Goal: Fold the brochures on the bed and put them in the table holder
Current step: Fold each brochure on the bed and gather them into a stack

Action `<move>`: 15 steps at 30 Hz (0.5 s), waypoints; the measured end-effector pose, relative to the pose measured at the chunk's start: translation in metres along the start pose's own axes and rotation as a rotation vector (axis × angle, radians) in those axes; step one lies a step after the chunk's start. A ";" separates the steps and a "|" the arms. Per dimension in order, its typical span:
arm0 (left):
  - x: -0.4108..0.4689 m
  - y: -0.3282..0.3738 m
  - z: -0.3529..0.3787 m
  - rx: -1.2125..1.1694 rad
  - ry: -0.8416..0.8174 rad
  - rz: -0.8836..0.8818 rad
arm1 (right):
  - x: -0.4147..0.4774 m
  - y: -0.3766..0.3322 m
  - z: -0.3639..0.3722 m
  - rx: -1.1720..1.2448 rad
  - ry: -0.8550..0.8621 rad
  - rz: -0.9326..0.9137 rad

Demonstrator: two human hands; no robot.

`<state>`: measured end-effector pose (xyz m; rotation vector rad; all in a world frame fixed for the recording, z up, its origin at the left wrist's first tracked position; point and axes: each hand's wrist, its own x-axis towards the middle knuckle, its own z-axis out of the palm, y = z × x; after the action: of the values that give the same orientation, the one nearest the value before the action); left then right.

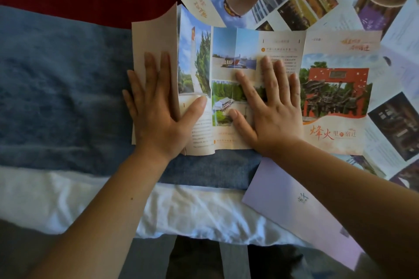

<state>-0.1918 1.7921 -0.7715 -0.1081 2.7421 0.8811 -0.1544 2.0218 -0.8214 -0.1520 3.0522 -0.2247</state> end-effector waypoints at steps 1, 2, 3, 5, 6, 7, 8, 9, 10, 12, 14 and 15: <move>0.000 0.003 0.003 -0.009 0.004 -0.002 | 0.000 0.000 -0.002 0.013 -0.008 0.001; -0.001 0.006 0.005 -0.018 0.009 -0.005 | 0.000 0.001 -0.004 0.027 -0.016 0.002; -0.001 0.009 0.007 -0.026 0.016 -0.009 | 0.001 0.001 -0.006 0.043 -0.026 0.002; -0.001 0.013 0.011 -0.031 0.029 -0.008 | 0.000 0.003 -0.011 0.083 -0.042 -0.003; -0.001 0.016 0.013 -0.031 0.035 -0.006 | 0.000 0.004 -0.013 0.121 -0.048 -0.005; -0.001 0.019 0.014 -0.031 0.038 -0.001 | 0.000 0.007 -0.016 0.177 -0.053 -0.004; -0.002 0.023 0.015 -0.031 0.040 0.004 | 0.000 0.011 -0.018 0.239 -0.057 0.000; -0.002 0.026 0.016 -0.031 0.042 0.010 | -0.001 0.015 -0.021 0.284 -0.057 -0.002; -0.003 0.030 0.017 -0.030 0.042 0.015 | -0.003 0.021 -0.024 0.296 -0.056 -0.013; -0.004 0.037 0.019 -0.018 0.039 0.025 | -0.009 0.032 -0.029 0.245 -0.053 -0.040; -0.005 0.046 0.023 0.000 0.029 0.036 | -0.018 0.042 -0.032 0.165 -0.038 -0.017; -0.005 0.050 0.025 0.005 0.022 0.040 | -0.022 0.047 -0.033 0.116 -0.030 0.017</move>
<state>-0.1887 1.8475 -0.7615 -0.0624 2.7764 0.8881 -0.1397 2.0751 -0.7941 -0.1207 2.9998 -0.3937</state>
